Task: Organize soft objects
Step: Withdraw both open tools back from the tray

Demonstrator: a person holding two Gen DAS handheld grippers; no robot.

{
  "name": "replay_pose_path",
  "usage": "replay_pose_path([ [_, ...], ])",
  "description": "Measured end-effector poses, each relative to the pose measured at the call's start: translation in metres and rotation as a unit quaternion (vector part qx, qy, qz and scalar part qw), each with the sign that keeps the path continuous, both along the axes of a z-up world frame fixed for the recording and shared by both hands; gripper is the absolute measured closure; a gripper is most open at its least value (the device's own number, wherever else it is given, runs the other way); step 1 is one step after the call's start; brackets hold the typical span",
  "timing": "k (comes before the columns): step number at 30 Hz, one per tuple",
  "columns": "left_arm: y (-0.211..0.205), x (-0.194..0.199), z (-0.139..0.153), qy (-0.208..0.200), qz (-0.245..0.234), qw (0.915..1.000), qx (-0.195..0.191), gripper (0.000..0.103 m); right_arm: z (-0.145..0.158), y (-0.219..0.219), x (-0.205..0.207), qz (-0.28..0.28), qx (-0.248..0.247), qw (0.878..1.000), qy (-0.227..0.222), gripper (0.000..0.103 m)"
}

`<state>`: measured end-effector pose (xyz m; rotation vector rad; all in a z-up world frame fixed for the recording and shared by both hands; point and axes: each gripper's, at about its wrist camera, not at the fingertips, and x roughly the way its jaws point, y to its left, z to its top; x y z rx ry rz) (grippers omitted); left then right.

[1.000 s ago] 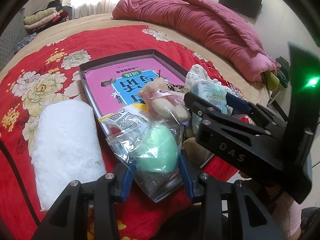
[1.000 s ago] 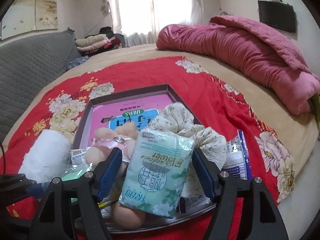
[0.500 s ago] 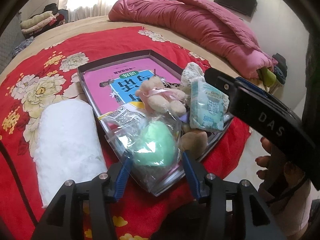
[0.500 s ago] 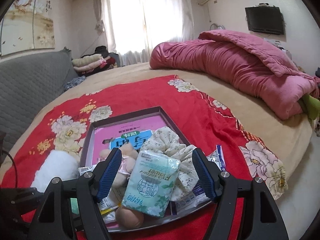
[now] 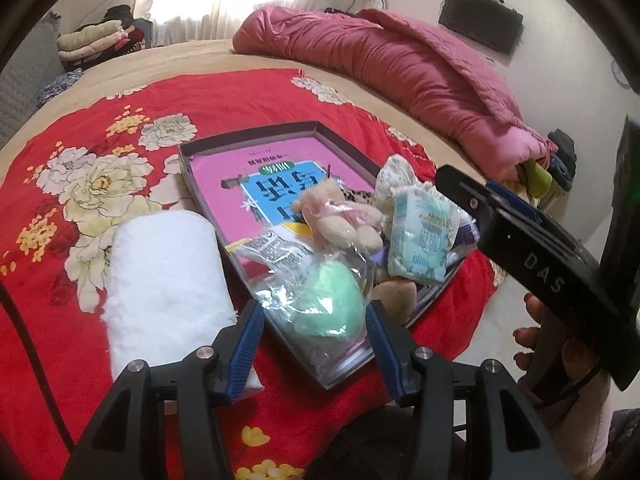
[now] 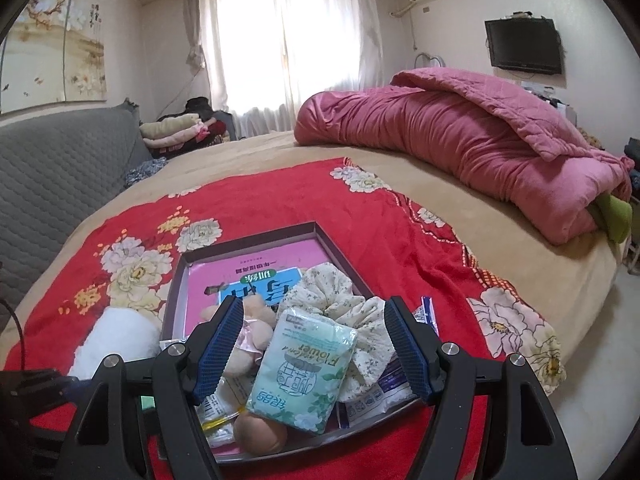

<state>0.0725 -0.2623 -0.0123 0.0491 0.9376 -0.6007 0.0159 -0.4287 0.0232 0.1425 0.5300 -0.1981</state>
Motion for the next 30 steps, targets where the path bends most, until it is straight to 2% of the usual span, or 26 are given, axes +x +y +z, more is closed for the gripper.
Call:
replay_pose_path([
  [8,0.01,-0.01,0.018,-0.011,0.004,0.9999,-0.005,0.05,0.021,0.014,-0.016,-0.008,-0.01,1.0,0.0,0.029],
  [18,0.038,-0.028,0.034,-0.013,0.023,0.9996,-0.008,0.05,0.032,0.048,-0.048,-0.006,-0.002,1.0,0.027,0.029],
  [30,0.064,-0.059,0.055,-0.033,0.042,0.9985,0.011,0.05,0.053,0.091,-0.101,-0.012,-0.019,1.0,0.021,0.029],
])
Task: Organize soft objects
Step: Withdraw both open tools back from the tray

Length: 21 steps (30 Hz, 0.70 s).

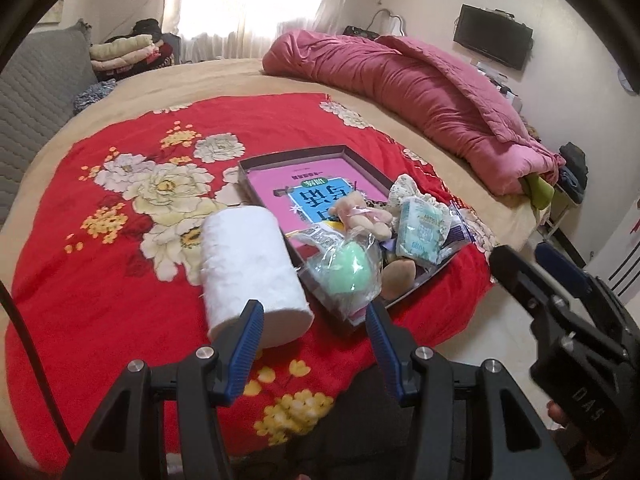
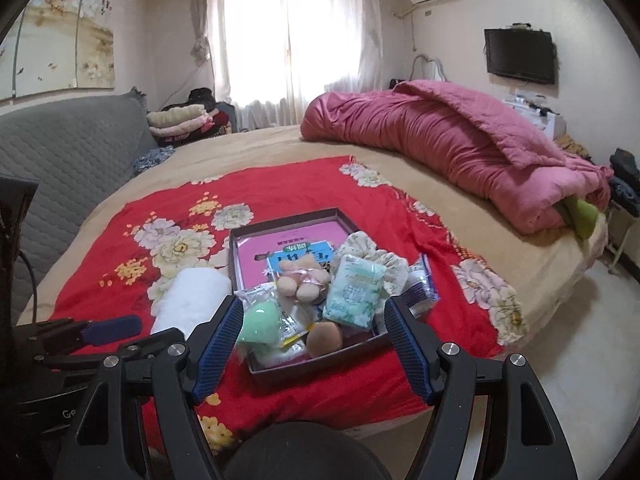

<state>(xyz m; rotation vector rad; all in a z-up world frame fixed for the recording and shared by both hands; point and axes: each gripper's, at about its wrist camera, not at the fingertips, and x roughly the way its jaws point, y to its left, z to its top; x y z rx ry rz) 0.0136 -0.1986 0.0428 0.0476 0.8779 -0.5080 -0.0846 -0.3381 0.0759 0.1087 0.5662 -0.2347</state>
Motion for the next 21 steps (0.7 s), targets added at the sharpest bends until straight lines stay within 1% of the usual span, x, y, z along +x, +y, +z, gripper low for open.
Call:
replay_pose_path([
  [1,0.002,-0.003,0.001,0.0,0.001,1.0,0.001,0.05,0.002,0.001,-0.005,-0.004,0.001,1.0,-0.001,0.029],
  [6,0.01,-0.016,0.005,-0.003,0.003,1.0,0.002,0.05,0.0,0.001,-0.013,-0.014,0.01,1.0,0.022,0.029],
  [8,0.011,-0.02,0.006,-0.003,0.003,1.0,0.003,0.05,-0.002,0.004,-0.016,-0.012,0.007,0.999,0.034,0.029],
  [13,0.013,-0.027,0.006,-0.003,0.002,1.0,0.003,0.05,-0.004,0.01,-0.023,-0.01,-0.006,0.999,0.04,0.029],
  [16,0.015,-0.032,0.006,-0.004,0.004,0.9999,0.008,0.05,-0.008,0.008,-0.027,-0.007,0.002,0.999,0.049,0.029],
  [21,0.017,-0.04,0.002,-0.002,0.004,0.9999,0.016,0.05,-0.012,0.007,-0.031,-0.008,0.002,0.998,0.066,0.029],
])
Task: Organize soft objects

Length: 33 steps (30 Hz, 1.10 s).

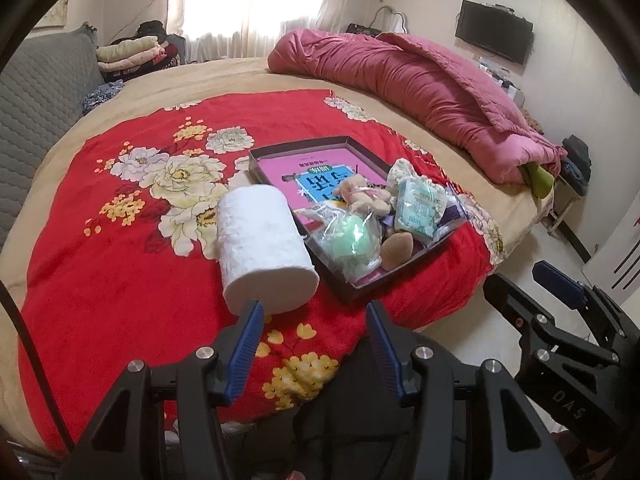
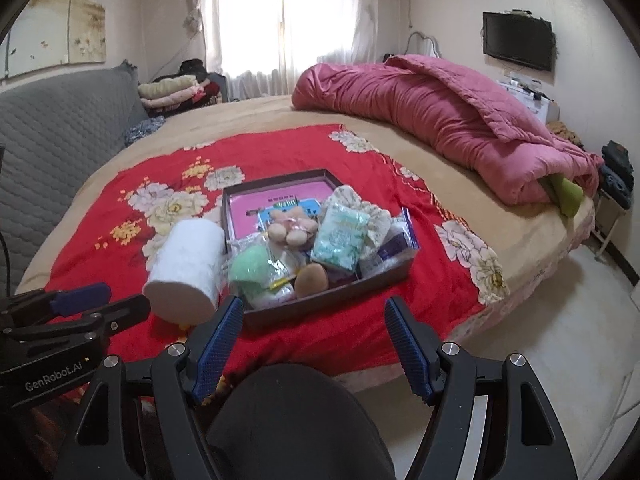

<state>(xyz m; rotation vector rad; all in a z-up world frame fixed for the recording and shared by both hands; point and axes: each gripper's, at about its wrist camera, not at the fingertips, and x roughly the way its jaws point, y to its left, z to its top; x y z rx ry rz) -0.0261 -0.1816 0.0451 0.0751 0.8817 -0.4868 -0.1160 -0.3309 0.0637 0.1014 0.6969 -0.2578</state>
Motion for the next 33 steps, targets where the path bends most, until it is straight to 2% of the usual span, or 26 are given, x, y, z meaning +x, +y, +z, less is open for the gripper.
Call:
replay_pose_path([
  [5,0.0,-0.003,-0.003,0.001,0.004,0.9999,0.013,0.05,-0.002,0.001,-0.004,-0.002,0.004,1.0,0.013,0.029],
  [15,0.001,-0.01,-0.004,0.009,0.0,0.9999,0.012,0.05,0.001,0.02,-0.011,0.022,-0.019,0.999,0.018,0.029],
  [33,0.003,-0.015,-0.003,0.008,0.006,0.9997,0.021,0.05,0.001,0.021,-0.013,0.025,-0.017,0.999,0.023,0.029],
])
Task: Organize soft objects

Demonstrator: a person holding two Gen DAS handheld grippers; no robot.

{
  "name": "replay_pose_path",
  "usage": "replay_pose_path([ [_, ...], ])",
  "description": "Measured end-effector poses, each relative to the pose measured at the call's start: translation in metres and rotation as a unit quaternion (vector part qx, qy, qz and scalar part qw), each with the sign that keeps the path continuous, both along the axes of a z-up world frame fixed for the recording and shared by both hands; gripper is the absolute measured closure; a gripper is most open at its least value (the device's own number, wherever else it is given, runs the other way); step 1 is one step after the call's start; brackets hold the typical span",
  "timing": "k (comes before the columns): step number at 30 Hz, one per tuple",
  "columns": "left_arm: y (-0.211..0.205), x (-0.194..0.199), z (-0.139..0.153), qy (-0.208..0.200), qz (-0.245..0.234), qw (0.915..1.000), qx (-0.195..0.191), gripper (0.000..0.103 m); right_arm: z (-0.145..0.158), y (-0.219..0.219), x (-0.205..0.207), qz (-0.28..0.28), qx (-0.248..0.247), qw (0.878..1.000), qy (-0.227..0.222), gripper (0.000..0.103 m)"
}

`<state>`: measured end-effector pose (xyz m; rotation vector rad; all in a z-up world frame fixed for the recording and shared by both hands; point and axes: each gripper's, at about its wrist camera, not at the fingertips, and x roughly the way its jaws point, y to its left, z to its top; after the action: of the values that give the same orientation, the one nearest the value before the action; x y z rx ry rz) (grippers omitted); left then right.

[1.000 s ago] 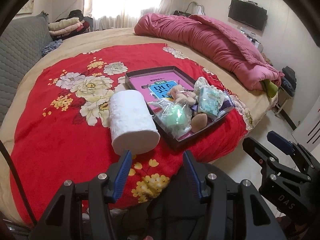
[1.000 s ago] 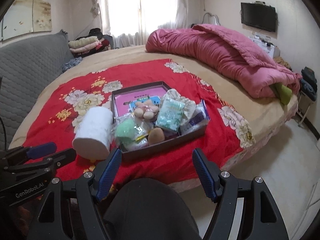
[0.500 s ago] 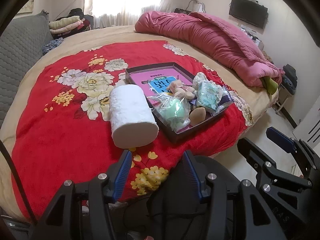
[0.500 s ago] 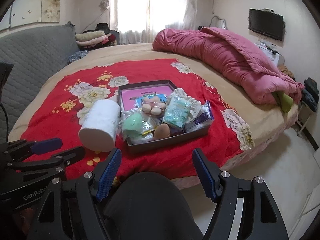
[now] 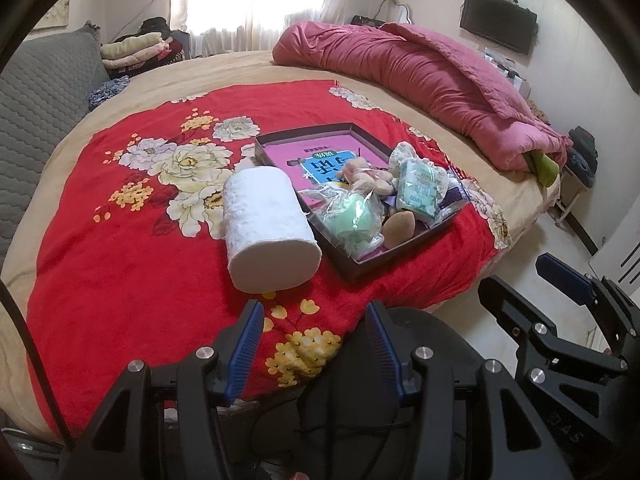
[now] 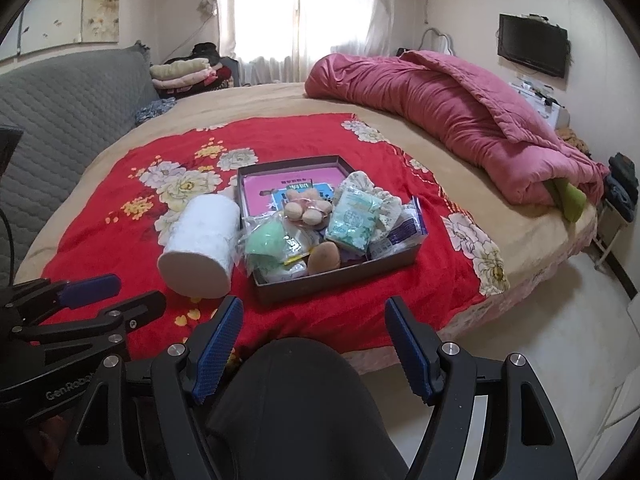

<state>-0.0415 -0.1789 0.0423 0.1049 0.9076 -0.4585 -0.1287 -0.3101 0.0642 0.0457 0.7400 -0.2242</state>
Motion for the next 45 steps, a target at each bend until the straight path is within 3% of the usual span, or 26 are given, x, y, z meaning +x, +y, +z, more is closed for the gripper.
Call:
replay_pose_path([
  [45,0.003,0.0032,-0.0101,0.004,0.006,0.9999,0.011,0.05,-0.007,-0.0026,0.0026,-0.004,0.011,1.0,0.012,0.029],
])
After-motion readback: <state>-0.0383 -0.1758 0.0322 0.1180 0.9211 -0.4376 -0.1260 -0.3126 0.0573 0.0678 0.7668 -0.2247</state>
